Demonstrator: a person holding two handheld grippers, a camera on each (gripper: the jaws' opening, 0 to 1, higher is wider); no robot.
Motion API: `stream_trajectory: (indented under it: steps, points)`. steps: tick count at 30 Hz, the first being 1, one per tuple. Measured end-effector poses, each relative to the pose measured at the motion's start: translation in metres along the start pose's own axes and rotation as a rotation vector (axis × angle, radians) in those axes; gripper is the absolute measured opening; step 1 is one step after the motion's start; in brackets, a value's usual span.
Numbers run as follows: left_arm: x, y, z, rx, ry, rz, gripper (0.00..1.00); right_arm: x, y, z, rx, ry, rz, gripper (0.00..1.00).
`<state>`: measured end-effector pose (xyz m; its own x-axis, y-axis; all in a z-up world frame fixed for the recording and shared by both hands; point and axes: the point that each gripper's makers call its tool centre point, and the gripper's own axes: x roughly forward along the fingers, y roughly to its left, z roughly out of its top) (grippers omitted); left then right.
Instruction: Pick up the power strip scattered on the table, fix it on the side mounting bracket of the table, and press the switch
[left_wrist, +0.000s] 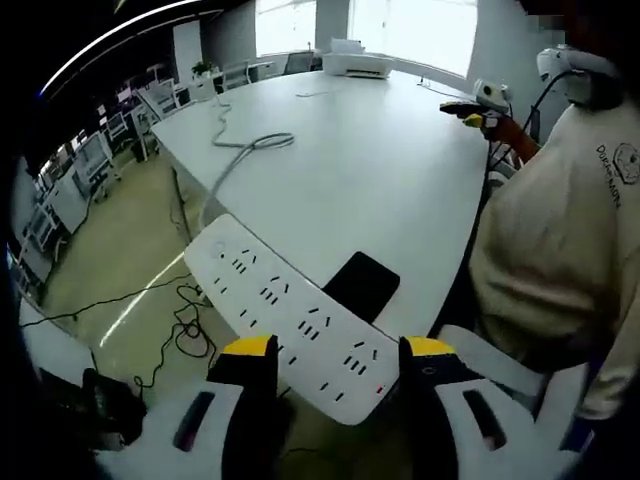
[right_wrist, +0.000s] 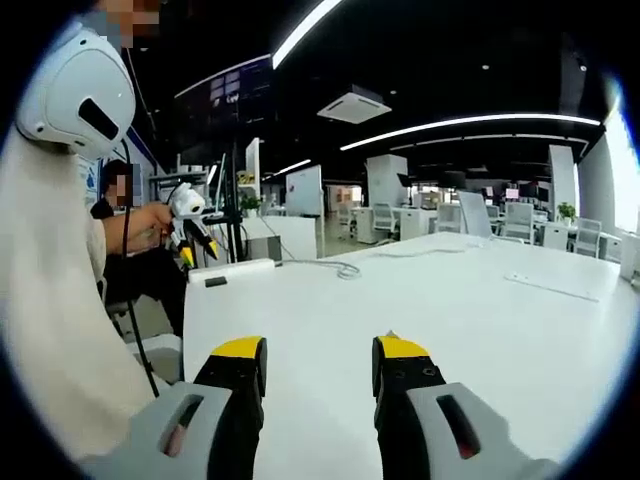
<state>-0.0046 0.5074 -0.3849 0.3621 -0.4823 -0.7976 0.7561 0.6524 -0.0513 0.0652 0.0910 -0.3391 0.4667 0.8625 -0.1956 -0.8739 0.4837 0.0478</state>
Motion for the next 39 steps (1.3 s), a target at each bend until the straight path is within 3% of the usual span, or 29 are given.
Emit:
stream_trajectory:
  steps: [6, 14, 39]
  points:
    - [0.002, 0.004, -0.001, -0.004, 0.005, -0.009, 0.5, 0.002, -0.003, -0.002, 0.005, 0.0, -0.001, 0.38]
    - [0.008, 0.007, -0.011, -0.011, 0.075, -0.018, 0.49, 0.003, -0.006, -0.001, 0.011, -0.007, -0.005, 0.38]
    - [0.006, 0.013, -0.017, -0.028, 0.178, -0.026, 0.49, 0.008, -0.01, -0.006, 0.027, -0.008, -0.004, 0.37]
